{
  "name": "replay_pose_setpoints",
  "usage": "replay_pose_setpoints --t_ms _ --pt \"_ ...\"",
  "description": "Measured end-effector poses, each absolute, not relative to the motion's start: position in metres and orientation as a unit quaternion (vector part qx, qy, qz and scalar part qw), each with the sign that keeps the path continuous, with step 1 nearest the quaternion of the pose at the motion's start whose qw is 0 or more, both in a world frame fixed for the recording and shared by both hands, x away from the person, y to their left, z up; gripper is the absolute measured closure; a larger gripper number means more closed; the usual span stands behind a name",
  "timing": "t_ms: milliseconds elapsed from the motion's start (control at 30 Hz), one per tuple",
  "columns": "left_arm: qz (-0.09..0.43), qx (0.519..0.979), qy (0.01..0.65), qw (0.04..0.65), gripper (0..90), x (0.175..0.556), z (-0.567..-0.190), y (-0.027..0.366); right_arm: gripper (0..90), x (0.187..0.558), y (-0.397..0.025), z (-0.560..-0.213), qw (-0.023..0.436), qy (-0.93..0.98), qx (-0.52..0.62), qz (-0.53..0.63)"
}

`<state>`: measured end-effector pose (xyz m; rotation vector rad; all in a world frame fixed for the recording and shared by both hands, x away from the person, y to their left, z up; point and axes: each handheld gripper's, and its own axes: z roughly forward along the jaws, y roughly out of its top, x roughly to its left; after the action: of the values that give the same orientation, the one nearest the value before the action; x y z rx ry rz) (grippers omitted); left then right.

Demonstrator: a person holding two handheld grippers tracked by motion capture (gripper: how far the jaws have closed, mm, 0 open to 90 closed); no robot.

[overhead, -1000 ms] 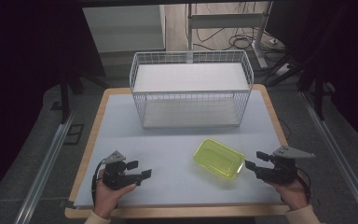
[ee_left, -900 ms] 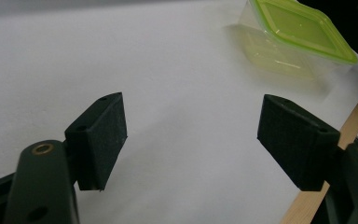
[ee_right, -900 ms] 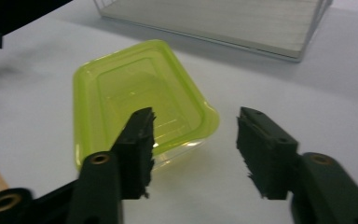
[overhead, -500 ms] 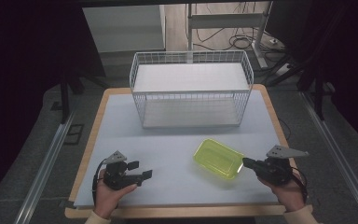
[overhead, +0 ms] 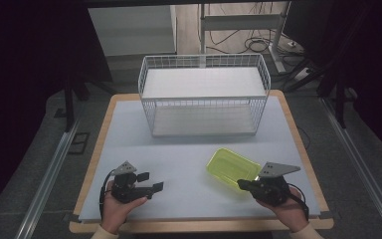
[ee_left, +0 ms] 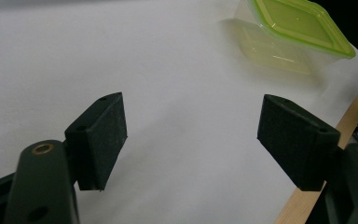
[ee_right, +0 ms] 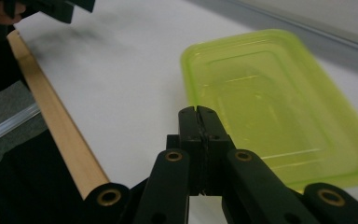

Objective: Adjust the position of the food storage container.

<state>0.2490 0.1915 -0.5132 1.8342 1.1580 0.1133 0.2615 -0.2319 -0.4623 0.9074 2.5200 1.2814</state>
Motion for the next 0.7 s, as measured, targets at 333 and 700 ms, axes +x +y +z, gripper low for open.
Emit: replay_pose_setpoints --t_ms 333,700 --pt "0.044 0.747 0.471 0.467 23.6 0.249 -0.513 0.191 89.7 0.254 -0.211 -0.477 0.073 0.872 0.277 0.396" --pt "0.042 0.751 0.47 0.463 23.6 0.249 -0.514 0.19 89.7 0.257 -0.211 -0.487 0.082 0.884 0.28 0.364"
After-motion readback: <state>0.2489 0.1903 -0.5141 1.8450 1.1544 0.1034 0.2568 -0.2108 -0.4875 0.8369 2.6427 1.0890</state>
